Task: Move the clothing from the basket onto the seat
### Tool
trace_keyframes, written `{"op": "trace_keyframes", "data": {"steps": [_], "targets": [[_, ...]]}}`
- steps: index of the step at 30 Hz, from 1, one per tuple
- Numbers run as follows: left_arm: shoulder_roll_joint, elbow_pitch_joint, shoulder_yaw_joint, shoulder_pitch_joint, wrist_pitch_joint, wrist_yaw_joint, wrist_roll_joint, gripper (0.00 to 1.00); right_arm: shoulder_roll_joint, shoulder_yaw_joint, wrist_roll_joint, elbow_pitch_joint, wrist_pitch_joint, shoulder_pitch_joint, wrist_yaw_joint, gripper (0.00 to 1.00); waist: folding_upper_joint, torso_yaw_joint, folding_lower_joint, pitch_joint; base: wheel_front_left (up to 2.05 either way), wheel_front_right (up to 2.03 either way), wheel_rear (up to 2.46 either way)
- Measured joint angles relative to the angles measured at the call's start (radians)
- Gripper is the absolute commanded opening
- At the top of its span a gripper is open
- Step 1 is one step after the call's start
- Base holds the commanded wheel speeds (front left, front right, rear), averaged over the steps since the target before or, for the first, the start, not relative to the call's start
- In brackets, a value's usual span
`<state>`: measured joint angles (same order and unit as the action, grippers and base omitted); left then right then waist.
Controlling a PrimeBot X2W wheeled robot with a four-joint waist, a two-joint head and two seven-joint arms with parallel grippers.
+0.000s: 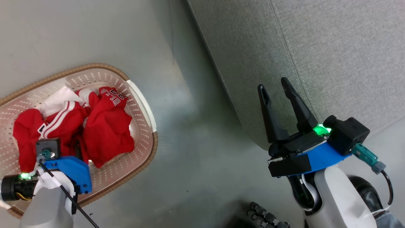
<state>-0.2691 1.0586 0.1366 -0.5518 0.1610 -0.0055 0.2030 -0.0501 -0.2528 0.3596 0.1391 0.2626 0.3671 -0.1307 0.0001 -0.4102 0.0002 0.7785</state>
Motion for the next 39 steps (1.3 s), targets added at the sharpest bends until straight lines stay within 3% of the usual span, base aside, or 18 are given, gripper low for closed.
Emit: {"op": "trace_keyframes", "data": {"steps": [12, 13, 15, 16, 39], "targets": [[-0.018, 0.03, 0.009, -0.039, 0.008, 0.031, 0.003, 1.0, 0.0, -0.021, 0.029, -0.005, 0.0, 0.02, 0.0, 1.0, 0.0, -0.027, -0.0001, 0.041, 0.0, 0.0, 0.0], [-0.017, 0.032, 0.01, -0.041, 0.008, 0.031, 0.003, 0.67, 0.0, -0.021, 0.03, -0.005, 0.0, 0.02, 0.0, 1.0, 0.0, -0.028, -0.0001, 0.04, 0.0, 0.0, 0.0], [-0.017, 0.038, 0.011, -0.043, 0.007, 0.032, 0.007, 0.11, 0.0, -0.023, 0.031, -0.003, 0.0, 0.02, 0.0, 1.0, -0.0001, -0.03, -0.0001, 0.037, 0.0, 0.0, 0.0], [-0.016, 0.039, 0.013, -0.043, 0.007, 0.032, 0.007, 0.0, 0.0, -0.023, 0.031, -0.002, 0.0, 0.02, 0.0, 1.0, 0.0, -0.03, -0.0001, 0.035, 0.0, 0.0, 0.0], [0.024, 0.062, 0.059, -0.055, 0.029, 0.04, 0.022, 0.0, 0.0, -0.007, 0.014, 0.005, 0.0, 0.02, 0.0, 1.0, -0.0001, 0.008, -0.0001, -0.001, 0.0, 0.0, 0.0]]}}
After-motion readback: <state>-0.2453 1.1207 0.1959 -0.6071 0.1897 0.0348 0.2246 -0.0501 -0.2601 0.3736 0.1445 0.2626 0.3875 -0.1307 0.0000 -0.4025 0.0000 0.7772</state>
